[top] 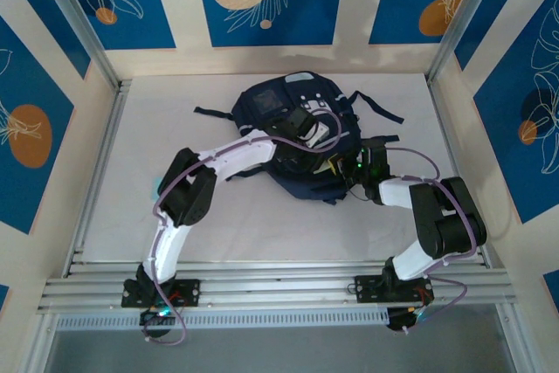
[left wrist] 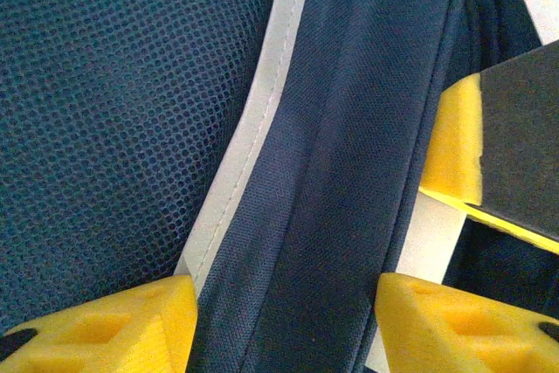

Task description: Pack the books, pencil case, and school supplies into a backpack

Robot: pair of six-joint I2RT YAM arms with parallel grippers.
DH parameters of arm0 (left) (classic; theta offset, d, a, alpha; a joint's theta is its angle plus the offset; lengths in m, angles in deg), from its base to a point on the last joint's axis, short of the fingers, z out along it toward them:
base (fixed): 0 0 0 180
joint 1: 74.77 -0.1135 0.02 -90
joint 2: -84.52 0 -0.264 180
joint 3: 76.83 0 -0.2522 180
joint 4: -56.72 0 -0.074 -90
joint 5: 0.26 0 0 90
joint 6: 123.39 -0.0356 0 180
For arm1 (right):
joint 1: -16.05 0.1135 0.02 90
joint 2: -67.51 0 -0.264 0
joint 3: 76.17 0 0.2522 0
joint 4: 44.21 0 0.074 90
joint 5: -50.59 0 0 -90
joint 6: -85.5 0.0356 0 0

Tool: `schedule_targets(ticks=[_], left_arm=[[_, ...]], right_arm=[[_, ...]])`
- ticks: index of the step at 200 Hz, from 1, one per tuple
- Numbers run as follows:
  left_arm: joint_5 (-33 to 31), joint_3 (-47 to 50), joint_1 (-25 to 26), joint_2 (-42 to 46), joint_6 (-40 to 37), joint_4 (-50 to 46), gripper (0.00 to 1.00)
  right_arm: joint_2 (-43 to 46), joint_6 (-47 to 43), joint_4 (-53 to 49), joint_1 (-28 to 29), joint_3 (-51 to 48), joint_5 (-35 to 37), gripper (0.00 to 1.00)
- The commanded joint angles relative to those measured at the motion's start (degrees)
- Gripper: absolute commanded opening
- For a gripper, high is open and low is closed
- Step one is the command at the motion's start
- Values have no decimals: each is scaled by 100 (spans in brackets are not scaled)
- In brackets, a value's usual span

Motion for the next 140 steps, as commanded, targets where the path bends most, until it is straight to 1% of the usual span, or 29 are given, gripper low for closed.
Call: schedule_targets(ticks=[1,12,23,37,65,82,118,140], left_arm=[[-624,-375,97,-390,-238,-135,57],[-825,-475,98,-506,-242,-191,57],[-816,-599,104,-613,-243,-270,57],[-539,-719,113,-659,-141,-426,57],[62,-510,238,-401,108,-448,60],[206,-324,322,-222,239,-371,62],[170,-220,364,-211,284,-278,64],[-121,-315,369,-427,153,-395,64]], right_arm=[[-80,-139,-126,26,-156,-139,0],[-79,-151,-132,27,-165,-156,0],[-94,-154,-117,26,-174,-170,0],[-105,-154,-119,26,-179,-174,0],[-157,-150,-69,-16,-186,-205,0],[-192,-162,-32,-73,-185,-274,0],[-125,-214,-45,-192,-281,-355,0],[-88,-244,-43,-219,-308,-384,0]])
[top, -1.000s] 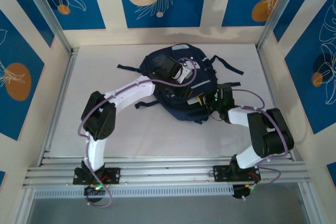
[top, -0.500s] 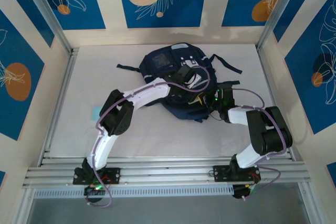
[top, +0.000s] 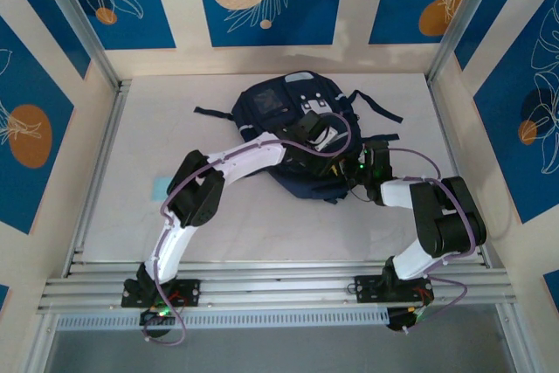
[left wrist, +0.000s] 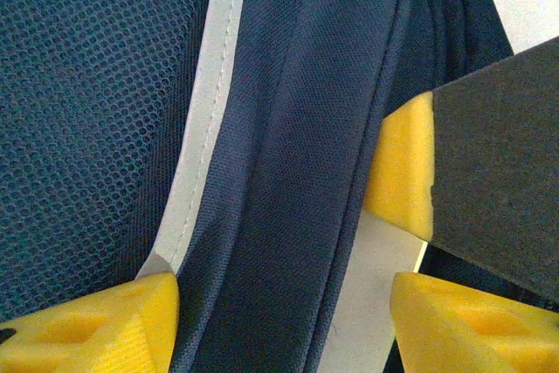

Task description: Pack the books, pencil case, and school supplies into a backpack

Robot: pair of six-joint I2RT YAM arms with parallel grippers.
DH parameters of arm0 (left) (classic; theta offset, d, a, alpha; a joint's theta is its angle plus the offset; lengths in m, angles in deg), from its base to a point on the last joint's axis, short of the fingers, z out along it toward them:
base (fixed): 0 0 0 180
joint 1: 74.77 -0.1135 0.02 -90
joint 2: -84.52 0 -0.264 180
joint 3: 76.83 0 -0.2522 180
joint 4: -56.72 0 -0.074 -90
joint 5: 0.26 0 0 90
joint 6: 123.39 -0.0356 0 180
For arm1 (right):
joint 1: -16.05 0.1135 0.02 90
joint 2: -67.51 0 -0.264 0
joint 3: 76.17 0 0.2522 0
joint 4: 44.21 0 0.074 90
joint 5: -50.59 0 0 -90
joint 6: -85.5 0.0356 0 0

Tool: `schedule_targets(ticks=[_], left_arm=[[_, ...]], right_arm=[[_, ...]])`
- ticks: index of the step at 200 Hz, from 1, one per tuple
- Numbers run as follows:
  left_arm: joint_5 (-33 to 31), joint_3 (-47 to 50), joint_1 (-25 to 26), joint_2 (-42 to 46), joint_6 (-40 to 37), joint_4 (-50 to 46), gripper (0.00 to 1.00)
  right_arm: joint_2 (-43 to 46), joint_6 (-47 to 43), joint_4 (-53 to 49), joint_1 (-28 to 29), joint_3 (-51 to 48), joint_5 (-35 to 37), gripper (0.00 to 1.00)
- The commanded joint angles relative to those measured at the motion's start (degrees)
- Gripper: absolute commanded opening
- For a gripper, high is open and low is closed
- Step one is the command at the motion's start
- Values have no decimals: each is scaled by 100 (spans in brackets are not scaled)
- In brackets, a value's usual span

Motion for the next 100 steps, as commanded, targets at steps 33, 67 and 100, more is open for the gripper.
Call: schedule_targets(ticks=[33,67,100], left_arm=[[-1066,-122,35,-530,-277,-324,44],[-1159,-370,-50,-709,-362,-464,10],[-268,-230,-50,-146,-105,-414,0]], right_arm=[[-63,-162,-276,-40,-141,-221,0],[-89,-195,-277,-44,-126,-250,0],[-152,-257,-110,-34,-8,-404,0]])
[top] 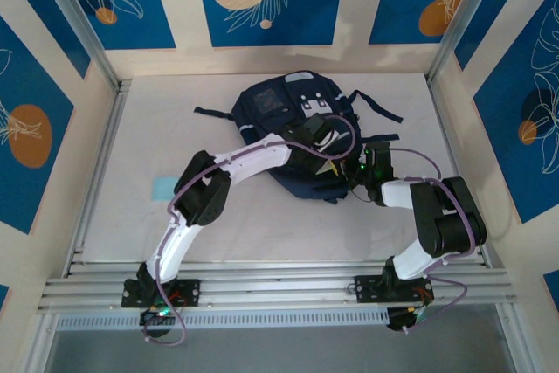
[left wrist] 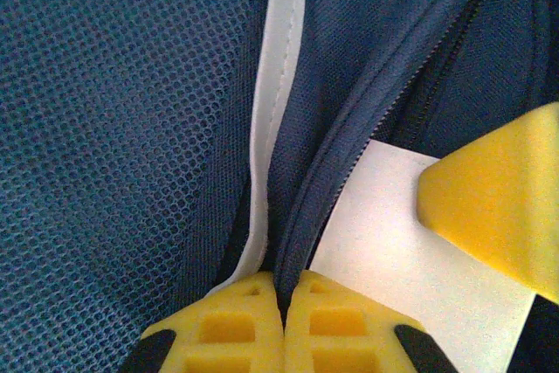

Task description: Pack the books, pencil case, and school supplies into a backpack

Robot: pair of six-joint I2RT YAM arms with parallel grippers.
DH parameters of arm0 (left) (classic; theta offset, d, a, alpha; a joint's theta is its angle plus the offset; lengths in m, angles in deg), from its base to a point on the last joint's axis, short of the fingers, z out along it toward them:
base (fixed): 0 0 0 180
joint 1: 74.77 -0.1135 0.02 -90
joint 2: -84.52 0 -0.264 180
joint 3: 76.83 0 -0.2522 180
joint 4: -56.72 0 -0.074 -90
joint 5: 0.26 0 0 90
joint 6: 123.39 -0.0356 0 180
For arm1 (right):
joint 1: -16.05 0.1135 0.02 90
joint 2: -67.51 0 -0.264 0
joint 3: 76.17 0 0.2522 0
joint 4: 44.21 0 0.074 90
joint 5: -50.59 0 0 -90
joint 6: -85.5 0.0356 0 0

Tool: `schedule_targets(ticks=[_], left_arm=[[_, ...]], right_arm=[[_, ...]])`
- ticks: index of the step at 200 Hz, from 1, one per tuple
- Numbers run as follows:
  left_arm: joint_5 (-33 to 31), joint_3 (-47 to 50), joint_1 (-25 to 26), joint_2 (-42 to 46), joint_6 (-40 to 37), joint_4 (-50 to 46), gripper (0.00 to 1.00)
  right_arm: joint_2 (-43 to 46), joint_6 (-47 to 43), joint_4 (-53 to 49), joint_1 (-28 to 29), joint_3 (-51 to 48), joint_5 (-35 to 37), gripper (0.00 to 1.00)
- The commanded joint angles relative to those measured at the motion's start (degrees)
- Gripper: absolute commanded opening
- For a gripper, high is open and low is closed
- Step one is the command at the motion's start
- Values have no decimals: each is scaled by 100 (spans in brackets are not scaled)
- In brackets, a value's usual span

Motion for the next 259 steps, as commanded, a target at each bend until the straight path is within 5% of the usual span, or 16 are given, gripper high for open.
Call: schedule_targets(ticks=[1,56,147,191,226,259], left_arm=[[536,113,-67,206,198,-233,0],[1555,55,-348,1161,1018,154,0],[1901,-18,-362,1248,1179,216,0],[1661,22,-400,1316,1178,317,0],[1573,273,-531,1370,1290,436,0],[1553,471,-557,1399,1274,520,0]], right_arm=[[-145,-170,-146,-5,9,-276,0],[177,-176,-278,80,172,-218,0],[-803,254,390,545,1217,227,0],[-964,478,620,504,1093,313,35],[357,-475,-1399,432,939,584,62],[1689,-1392,-3087,295,845,905,68]])
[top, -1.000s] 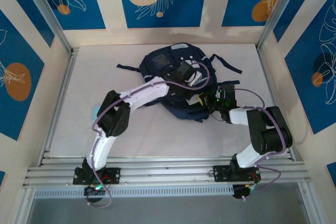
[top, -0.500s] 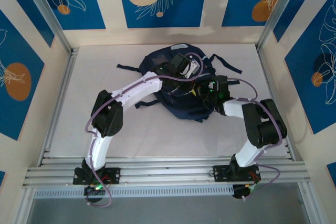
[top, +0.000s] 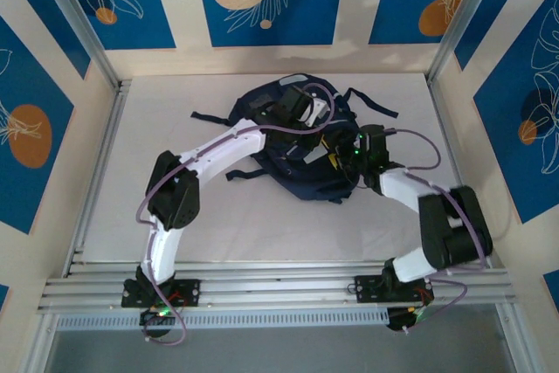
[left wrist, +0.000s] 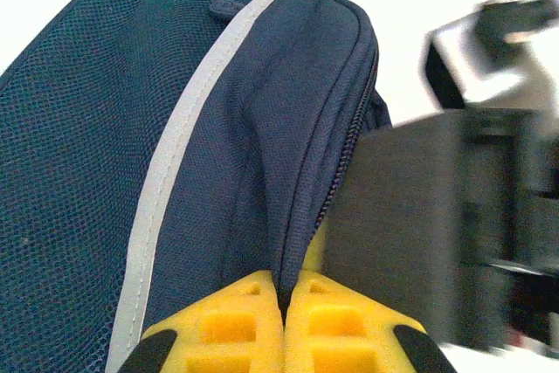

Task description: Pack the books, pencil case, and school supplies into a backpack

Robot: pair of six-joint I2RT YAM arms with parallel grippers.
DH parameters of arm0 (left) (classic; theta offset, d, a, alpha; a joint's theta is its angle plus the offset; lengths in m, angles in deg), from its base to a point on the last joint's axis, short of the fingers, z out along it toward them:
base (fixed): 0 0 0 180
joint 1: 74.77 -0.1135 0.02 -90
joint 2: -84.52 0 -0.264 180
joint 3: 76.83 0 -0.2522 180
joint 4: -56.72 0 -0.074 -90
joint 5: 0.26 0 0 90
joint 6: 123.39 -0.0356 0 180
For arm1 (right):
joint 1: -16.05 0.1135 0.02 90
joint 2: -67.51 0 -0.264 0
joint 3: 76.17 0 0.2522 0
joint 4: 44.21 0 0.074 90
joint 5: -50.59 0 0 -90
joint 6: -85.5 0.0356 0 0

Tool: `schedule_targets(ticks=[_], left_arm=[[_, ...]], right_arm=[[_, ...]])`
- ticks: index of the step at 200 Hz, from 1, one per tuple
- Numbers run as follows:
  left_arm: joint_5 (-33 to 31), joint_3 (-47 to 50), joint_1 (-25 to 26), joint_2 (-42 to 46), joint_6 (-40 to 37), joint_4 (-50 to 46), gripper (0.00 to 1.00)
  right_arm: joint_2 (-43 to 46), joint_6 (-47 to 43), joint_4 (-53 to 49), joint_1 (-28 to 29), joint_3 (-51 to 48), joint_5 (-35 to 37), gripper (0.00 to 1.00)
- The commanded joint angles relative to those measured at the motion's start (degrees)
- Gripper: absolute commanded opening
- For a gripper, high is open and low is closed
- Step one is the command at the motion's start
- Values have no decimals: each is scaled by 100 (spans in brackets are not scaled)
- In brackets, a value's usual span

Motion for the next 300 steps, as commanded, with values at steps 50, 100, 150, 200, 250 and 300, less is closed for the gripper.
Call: schedule_targets(ticks=[50,100,150,200,250,300], left_arm=[[-433,996,-96,765,202,312,24],[-1463,2934,-663,2414,683,414,100],[-1763,4659,-2008,3696,1120,-154,100],[-2296,5657,-3124,4263,1070,-340,100],[-1638,6071,-4447,3768,1519,-133,100],[-1366,5684,-4809,2804,889,84,100]], right_arm=[[2253,-2043,-3148,-309,72,490,77],[2364,-2447,-3434,-225,239,-42,100],[2287,-2242,-3102,321,70,271,100],[2115,-2116,-2914,701,-21,530,100],[1850,-2053,-2678,896,-11,622,100],[1714,-1992,-2604,1019,32,648,100]])
